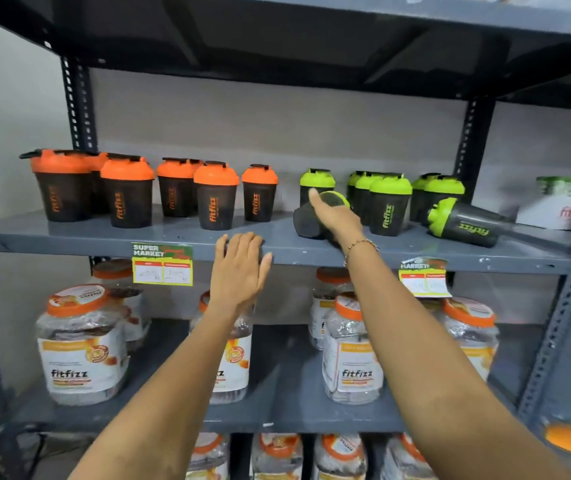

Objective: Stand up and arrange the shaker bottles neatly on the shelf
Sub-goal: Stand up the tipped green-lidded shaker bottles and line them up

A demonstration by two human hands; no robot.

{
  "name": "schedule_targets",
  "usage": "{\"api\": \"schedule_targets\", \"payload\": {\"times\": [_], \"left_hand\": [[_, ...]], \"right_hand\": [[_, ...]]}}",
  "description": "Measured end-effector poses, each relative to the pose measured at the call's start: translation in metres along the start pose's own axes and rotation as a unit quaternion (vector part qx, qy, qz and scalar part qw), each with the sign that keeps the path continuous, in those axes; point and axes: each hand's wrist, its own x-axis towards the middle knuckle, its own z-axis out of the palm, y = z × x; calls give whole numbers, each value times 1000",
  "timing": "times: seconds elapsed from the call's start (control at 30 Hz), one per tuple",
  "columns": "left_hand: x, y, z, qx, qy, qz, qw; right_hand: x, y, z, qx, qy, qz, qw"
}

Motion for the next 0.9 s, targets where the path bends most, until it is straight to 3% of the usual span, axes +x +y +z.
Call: {"api": "schedule_targets", "payload": {"times": [0.2, 0.43, 0.57, 0.8, 0.9], "left_hand": [[-1, -3, -2, 2, 4, 7, 1000], [0, -3, -2, -22, 5, 1, 1000], [-1, -6, -1, -26, 0, 12, 1000], [1, -13, -3, -28, -10, 42, 999], [1, -25, -5, -24, 7, 40, 999]], "right_hand": [[38, -3, 13, 7, -94, 19, 995], [9, -7, -2, -73, -22, 33, 997], [8, -11, -7, -84, -73, 4, 994], [6, -9, -24, 5, -152, 28, 988], [9, -5, -23, 110, -176, 57, 977]]}}
